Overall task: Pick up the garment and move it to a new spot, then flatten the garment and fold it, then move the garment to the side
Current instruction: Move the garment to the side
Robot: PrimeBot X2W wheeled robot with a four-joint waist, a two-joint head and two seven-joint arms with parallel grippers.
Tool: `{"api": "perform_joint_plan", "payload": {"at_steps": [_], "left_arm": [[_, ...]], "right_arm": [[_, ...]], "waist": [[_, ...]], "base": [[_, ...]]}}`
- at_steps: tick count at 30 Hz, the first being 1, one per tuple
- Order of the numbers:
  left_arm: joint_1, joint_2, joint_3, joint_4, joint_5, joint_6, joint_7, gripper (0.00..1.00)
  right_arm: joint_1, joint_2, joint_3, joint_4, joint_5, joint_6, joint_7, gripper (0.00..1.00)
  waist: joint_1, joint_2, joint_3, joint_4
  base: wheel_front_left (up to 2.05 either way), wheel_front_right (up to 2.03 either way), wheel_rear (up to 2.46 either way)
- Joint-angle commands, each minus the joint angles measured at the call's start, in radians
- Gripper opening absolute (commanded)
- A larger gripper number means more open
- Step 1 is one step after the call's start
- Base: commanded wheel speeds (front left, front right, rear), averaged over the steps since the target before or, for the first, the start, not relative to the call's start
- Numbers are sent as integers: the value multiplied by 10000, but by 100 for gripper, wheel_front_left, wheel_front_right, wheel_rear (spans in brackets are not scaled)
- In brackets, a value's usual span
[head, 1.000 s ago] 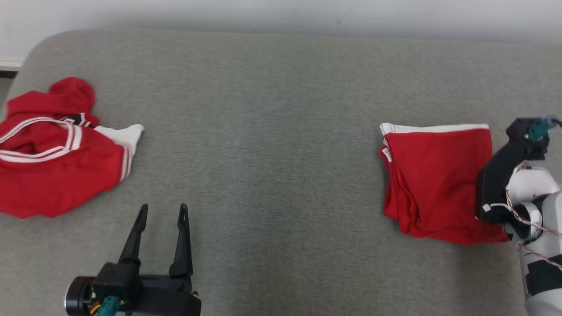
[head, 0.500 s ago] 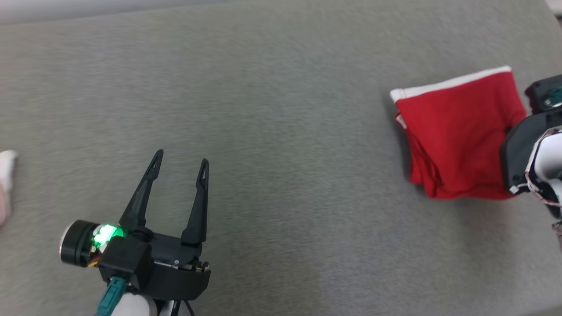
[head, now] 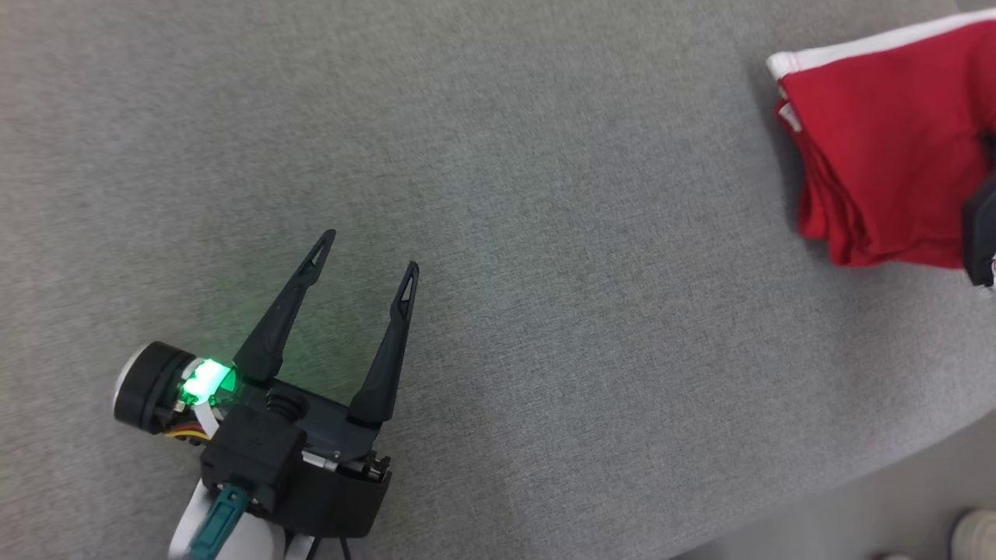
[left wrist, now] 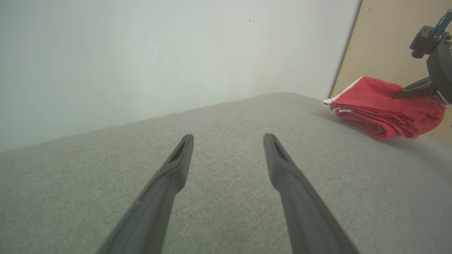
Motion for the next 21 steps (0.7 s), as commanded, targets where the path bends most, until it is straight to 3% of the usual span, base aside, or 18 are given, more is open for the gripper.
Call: {"api": "perform_joint_plan", "payload": {"at_steps": [1,14,15,18,19,21], "left_arm": [[7,134,38,-140,10,0,68,100],[126,311,14,-477,-74,92,314,100],[134,322,19,-473,-95,86,313,100],[137,344,21,-446,-138,128,290,100],[136,345,19,-430,-142,140,279,100],[125,302,-5,-365,-171,161,219,100]], "right_arm": [[-160,-83,-34,93,-197,-22,-297,0],[-914,-401,-386,1463,-610,-22,-2825,0],[-945,-340,-413,1558,-657,-22,-2916,29],[-1044,-185,-566,1798,-893,-22,-2986,60],[-1044,-157,-655,1867,-1018,-22,-2942,100],[-988,-42,-831,1968,-1172,-22,-2937,100]], "waist": [[-1,-2,443,-338],[-1,-2,695,-190],[-1,-2,696,-177],[-1,-2,680,-149],[-1,-2,666,-137],[-1,-2,584,-89]], "base": [[0,0,0],[0,0,0],[0,0,0],[0,0,0],[0,0,0],[0,0,0]]}}
